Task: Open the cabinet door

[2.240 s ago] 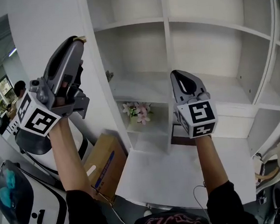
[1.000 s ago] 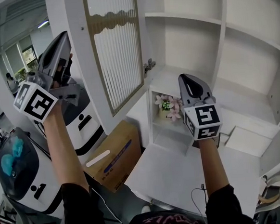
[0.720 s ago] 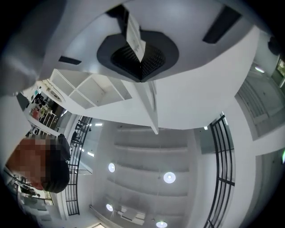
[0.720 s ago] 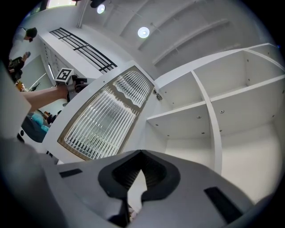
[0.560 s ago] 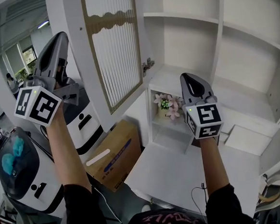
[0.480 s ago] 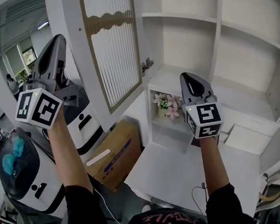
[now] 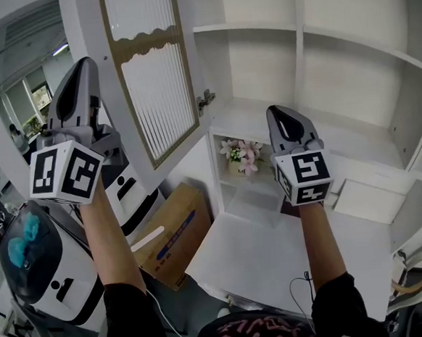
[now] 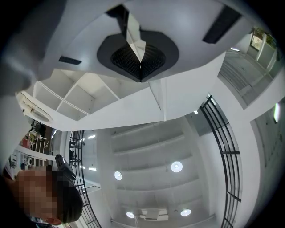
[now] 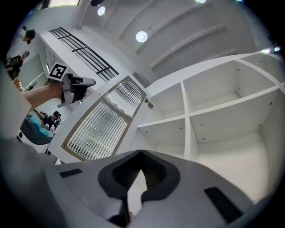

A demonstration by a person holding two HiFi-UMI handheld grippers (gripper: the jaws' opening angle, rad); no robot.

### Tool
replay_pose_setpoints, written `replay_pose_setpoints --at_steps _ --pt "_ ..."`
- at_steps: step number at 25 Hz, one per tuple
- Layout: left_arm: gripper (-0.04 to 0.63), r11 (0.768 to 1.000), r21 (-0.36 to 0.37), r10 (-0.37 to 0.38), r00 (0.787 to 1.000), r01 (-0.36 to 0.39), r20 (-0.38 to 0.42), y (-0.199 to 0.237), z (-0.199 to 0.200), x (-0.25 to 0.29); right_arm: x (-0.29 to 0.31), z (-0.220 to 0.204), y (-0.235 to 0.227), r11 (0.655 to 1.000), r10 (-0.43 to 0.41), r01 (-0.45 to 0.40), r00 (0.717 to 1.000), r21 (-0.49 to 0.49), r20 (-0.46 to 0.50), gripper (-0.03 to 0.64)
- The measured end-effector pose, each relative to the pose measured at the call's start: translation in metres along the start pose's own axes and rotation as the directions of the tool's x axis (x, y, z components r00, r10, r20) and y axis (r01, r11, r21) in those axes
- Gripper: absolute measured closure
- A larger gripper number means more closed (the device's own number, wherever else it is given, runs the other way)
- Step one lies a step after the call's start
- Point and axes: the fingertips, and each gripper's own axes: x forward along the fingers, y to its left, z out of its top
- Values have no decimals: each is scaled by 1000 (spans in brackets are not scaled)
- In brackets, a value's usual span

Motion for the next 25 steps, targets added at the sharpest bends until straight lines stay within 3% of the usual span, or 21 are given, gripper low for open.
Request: replay_pose_setpoints --at_steps 5,11,19,25 --pt "580 998 -14 -57 998 56 -15 -56 4 24 -32 11 -28 998 -59 59 998 -15 2 602" --pt "580 979 -117 -172 985 170 -8 -160 -15 59 -100 13 -100 977 -205 203 979 -60 -23 603" --pt "580 914 -266 -323 946 308 -16 -293 -66 90 -192 10 -184 910 -404 392 911 -137 -78 603" --pt "580 841 -362 -428 904 402 10 -393 -82 95 -258 9 -218 840 -532 506 839 -196 -116 601"
